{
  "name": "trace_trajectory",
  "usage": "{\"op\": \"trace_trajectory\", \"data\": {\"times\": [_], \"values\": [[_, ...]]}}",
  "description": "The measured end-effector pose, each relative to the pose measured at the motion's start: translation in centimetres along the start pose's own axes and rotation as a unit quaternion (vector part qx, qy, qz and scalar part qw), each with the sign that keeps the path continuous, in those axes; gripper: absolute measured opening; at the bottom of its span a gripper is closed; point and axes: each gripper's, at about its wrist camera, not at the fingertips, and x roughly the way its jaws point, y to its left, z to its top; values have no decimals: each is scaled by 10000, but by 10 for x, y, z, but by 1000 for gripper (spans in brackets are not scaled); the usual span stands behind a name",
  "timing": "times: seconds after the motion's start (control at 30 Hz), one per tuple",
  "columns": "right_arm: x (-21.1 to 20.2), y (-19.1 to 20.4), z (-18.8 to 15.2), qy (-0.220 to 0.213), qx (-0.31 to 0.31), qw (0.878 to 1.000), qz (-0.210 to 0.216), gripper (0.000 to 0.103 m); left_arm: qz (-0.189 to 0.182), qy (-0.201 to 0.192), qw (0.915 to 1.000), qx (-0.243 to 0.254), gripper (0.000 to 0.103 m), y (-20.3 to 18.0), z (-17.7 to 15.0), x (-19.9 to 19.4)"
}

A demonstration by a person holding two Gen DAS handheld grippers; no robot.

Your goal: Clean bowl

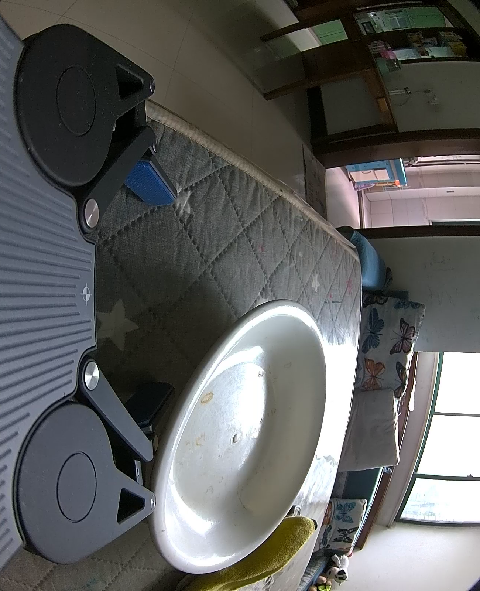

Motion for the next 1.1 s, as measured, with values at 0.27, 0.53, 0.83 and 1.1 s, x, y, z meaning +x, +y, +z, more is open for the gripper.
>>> {"op": "trace_trajectory", "data": {"times": [0.27,0.53,0.83,1.1], "values": [[-1,-1,0,1,6,10000,4,103,-1,1,10000,0,103,1,0,1],[0,1,0,8,-3,10000,-3,103,-2,0,10000,-1,103,-1,2,0],[0,1,0,11,-26,10000,-19,103,1,0,10000,1,103,-1,2,0],[0,2,1,13,-63,10000,-51,103,21,0,10000,18,103,-2,1,-1]]}}
